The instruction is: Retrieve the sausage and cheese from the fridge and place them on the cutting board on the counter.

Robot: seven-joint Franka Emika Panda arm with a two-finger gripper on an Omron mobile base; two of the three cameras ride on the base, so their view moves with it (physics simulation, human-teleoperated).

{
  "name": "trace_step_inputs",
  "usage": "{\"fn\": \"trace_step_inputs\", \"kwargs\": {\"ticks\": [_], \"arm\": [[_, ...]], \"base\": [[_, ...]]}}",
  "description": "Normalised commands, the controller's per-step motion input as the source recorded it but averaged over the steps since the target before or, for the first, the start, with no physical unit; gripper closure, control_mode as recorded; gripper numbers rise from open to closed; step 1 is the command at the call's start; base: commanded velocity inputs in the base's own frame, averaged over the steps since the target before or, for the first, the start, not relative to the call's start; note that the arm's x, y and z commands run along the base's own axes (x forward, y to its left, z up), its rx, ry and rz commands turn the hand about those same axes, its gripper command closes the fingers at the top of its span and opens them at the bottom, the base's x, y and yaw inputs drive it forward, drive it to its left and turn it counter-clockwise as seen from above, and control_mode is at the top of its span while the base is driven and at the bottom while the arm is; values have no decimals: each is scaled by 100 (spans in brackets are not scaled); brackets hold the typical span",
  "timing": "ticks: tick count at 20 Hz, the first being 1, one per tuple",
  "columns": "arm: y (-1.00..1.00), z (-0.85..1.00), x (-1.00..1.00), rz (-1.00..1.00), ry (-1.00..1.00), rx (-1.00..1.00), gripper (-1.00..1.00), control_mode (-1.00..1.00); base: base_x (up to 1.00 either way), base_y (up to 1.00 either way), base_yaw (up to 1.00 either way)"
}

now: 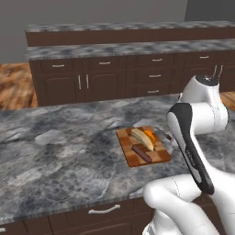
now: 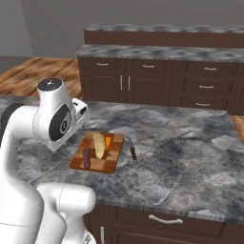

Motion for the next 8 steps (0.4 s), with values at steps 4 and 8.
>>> {"fn": "trace_step_inputs", "kwargs": {"ticks": [4, 8], "arm": [[0, 74, -40, 7, -24, 27, -100, -100], [0, 100, -26, 0, 0, 22, -100, -100]], "base": [[0, 0, 0], [0, 0, 0]]}}
